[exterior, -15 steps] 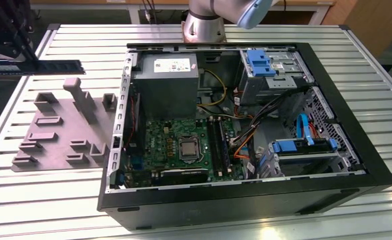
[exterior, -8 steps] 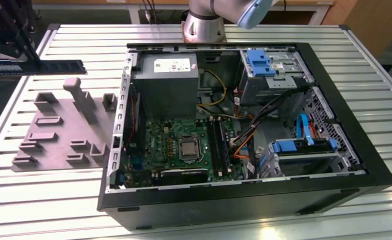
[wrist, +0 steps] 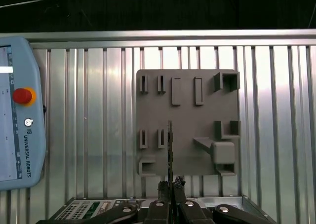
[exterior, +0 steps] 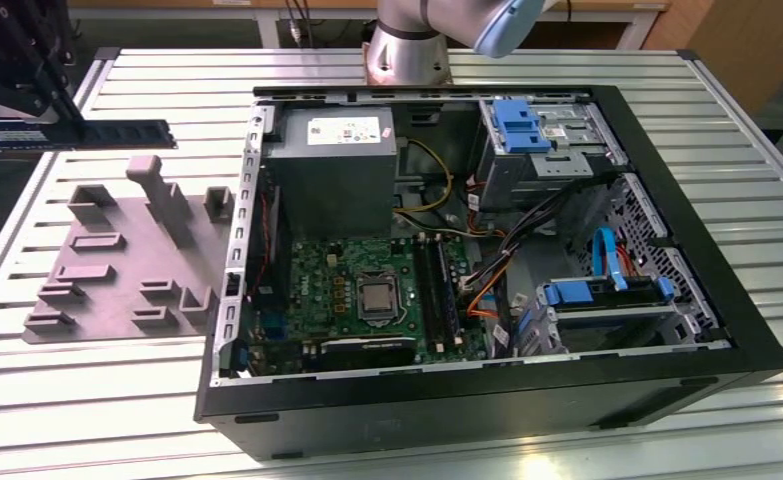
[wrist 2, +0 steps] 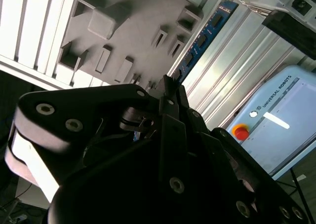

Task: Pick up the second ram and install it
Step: 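Pick up the second ram and move it above second insertion slot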

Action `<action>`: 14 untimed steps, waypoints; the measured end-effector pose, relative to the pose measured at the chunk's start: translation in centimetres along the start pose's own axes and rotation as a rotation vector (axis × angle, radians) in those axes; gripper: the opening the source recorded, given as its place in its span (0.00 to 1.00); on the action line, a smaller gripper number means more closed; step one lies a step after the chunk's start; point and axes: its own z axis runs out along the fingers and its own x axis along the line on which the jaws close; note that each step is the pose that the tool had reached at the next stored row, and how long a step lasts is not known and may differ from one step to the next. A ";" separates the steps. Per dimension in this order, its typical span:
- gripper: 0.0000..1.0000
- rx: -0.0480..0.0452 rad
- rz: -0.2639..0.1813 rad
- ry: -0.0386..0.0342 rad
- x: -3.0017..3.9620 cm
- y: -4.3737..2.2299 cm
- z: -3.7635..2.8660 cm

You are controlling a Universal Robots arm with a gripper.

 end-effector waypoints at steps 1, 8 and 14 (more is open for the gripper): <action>0.14 0.0001 0.000 -0.0001 0.00 -0.08 0.00; 0.14 0.0001 0.000 -0.0001 -0.02 -0.61 -0.02; 0.14 0.0001 0.000 -0.0001 -0.04 -1.18 -0.04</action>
